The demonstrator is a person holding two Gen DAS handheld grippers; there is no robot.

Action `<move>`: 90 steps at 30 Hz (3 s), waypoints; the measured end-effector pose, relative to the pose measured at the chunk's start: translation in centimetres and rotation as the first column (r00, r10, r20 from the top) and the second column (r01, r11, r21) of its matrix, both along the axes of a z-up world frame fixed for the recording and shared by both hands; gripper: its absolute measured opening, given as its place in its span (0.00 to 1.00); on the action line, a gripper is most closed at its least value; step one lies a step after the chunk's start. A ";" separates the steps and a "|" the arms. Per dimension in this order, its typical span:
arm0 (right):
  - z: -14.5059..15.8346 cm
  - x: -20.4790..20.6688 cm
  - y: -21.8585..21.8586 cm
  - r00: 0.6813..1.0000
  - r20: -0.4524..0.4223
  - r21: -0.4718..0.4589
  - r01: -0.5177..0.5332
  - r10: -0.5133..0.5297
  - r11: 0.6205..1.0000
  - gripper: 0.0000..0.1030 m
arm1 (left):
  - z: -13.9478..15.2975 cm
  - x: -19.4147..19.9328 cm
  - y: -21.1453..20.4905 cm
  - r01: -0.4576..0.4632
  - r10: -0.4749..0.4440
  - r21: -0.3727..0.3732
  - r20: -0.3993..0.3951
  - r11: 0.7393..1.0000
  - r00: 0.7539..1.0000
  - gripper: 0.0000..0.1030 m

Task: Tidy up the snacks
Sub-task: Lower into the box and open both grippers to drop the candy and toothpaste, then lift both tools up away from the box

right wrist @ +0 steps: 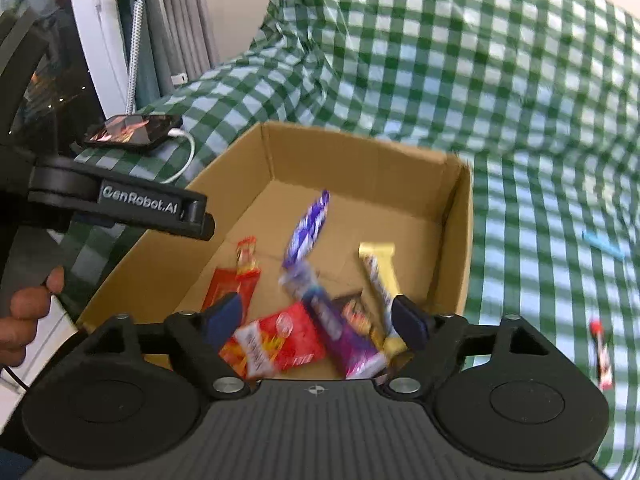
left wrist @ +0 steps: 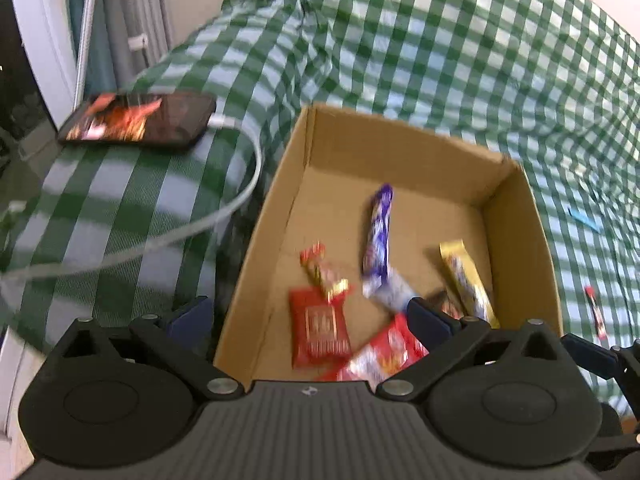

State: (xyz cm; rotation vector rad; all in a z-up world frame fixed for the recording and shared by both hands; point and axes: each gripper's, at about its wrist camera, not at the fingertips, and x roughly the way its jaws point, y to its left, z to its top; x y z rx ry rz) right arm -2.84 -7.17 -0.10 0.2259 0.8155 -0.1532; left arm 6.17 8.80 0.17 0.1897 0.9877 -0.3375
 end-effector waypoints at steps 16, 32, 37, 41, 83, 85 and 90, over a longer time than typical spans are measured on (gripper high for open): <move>4.7 -9.2 4.5 0.993 0.110 -0.073 0.039 -0.031 0.997 0.97 | 3.5 -10.5 4.5 0.010 -0.009 -0.009 0.074 1.000 0.997 1.00; 6.7 -14.3 6.0 0.978 0.205 -0.111 0.071 -0.047 0.991 0.99 | 6.6 -15.3 4.8 0.044 -0.039 -0.028 0.171 0.999 0.985 1.00; 7.0 -14.8 6.1 0.974 0.221 -0.114 0.075 -0.048 0.991 0.99 | 6.9 -15.6 4.7 0.047 -0.042 -0.023 0.177 0.999 0.983 1.00; 7.1 -14.8 6.3 0.973 0.226 -0.115 0.078 -0.050 0.990 0.99 | 7.0 -15.8 4.7 0.049 -0.044 -0.020 0.184 0.999 0.982 1.00; 4.5 -13.4 3.6 0.980 0.172 -0.021 0.103 -0.098 0.994 0.99 | 4.5 -13.5 1.7 0.090 -0.104 0.106 0.137 0.990 0.985 1.00; 4.3 -13.4 2.8 0.977 0.176 -0.015 0.125 -0.121 0.992 0.99 | 4.3 -13.3 1.1 0.096 -0.112 0.117 0.133 0.988 0.985 1.00; 3.5 -14.0 -0.6 0.957 0.178 -0.010 0.236 -0.231 0.972 0.99 | 4.2 -12.7 -1.1 0.121 -0.137 0.124 0.129 0.985 0.982 1.00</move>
